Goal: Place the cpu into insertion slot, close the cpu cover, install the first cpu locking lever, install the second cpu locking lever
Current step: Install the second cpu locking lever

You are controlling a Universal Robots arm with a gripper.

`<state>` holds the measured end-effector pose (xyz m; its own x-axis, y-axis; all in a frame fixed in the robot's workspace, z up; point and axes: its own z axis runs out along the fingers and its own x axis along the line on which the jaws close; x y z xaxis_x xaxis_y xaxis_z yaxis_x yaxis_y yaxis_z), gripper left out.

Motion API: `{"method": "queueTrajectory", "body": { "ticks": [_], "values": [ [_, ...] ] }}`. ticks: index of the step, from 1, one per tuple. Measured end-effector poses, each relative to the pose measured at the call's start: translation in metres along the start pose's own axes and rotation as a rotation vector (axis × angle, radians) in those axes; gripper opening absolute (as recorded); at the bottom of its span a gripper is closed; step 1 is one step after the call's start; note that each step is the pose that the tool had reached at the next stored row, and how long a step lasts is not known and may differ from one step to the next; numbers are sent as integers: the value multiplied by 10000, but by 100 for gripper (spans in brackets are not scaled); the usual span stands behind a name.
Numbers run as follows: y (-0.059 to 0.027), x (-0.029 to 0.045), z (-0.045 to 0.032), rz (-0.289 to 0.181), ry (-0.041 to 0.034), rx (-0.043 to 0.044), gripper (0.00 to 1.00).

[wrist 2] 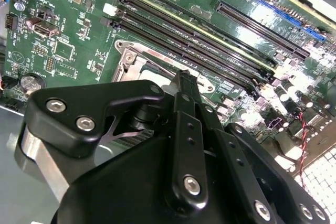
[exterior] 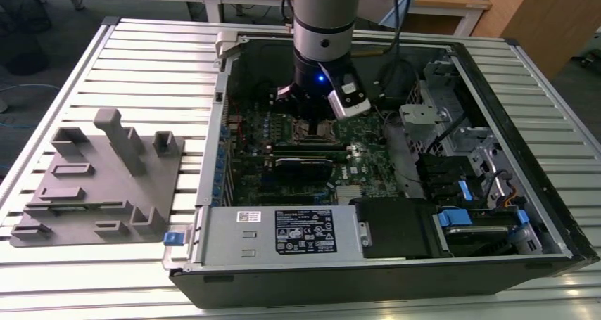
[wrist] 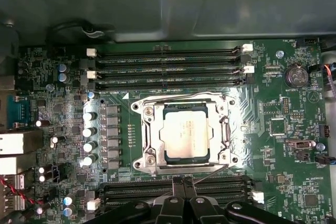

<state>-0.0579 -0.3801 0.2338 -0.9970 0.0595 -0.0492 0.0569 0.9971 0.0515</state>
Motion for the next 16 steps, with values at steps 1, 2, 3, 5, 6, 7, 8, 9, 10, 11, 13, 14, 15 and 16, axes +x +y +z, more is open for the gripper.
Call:
{"method": "queueTrajectory", "body": {
  "ticks": [1,2,3,5,6,7,8,9,10,11,13,14,15,16],
  "values": [
    [0,0,0,0,0,0,10],
    [0,0,0,0,0,0,10],
    [0,0,1,0,-1,-1,10],
    [0,6,4,3,-2,-3,10],
    [-1,15,9,2,-3,-4,10],
    [-2,22,15,1,-2,-3,10],
    [-2,25,22,1,-2,-2,10],
    [-3,26,29,0,-1,-1,10],
    [-4,27,35,-1,-1,-2,10],
    [-4,27,38,-1,0,-1,10],
    [-4,28,40,0,-1,-1,10],
    [-4,28,42,0,-1,-1,10],
    [-4,28,42,0,0,-1,10],
    [-4,28,43,0,-1,-1,10]
  ]
}}
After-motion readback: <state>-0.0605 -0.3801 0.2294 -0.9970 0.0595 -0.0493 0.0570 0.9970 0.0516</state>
